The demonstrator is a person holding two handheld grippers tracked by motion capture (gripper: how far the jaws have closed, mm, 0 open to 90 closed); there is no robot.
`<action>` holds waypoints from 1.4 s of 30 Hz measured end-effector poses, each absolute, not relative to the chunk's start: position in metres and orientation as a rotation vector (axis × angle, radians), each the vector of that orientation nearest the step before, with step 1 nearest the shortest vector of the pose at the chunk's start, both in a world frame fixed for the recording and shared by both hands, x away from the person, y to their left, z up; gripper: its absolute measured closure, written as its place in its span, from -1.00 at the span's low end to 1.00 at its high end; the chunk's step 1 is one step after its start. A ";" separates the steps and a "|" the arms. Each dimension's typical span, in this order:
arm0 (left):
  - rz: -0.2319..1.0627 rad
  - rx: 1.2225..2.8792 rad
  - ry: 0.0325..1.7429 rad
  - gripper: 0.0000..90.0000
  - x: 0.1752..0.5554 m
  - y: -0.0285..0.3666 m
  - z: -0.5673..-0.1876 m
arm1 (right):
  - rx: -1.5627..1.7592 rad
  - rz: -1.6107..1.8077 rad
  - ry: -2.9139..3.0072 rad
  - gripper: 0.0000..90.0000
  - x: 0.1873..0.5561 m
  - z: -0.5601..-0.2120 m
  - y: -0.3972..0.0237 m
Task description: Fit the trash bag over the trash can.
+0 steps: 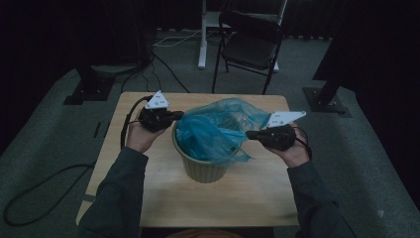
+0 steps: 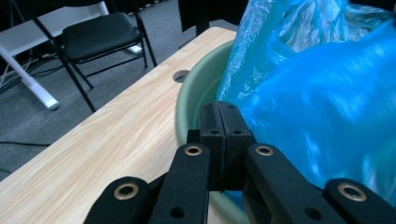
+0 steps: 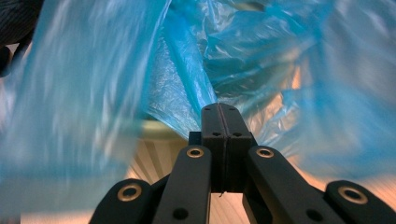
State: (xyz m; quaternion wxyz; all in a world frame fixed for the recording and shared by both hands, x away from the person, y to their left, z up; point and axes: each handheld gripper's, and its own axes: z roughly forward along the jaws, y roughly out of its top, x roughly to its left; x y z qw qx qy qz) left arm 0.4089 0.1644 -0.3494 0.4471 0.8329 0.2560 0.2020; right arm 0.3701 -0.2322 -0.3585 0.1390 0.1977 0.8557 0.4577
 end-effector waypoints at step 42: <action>0.524 2.034 0.694 0.92 0.406 0.182 -0.354 | 0.677 1.355 2.336 0.97 0.375 -0.338 -0.262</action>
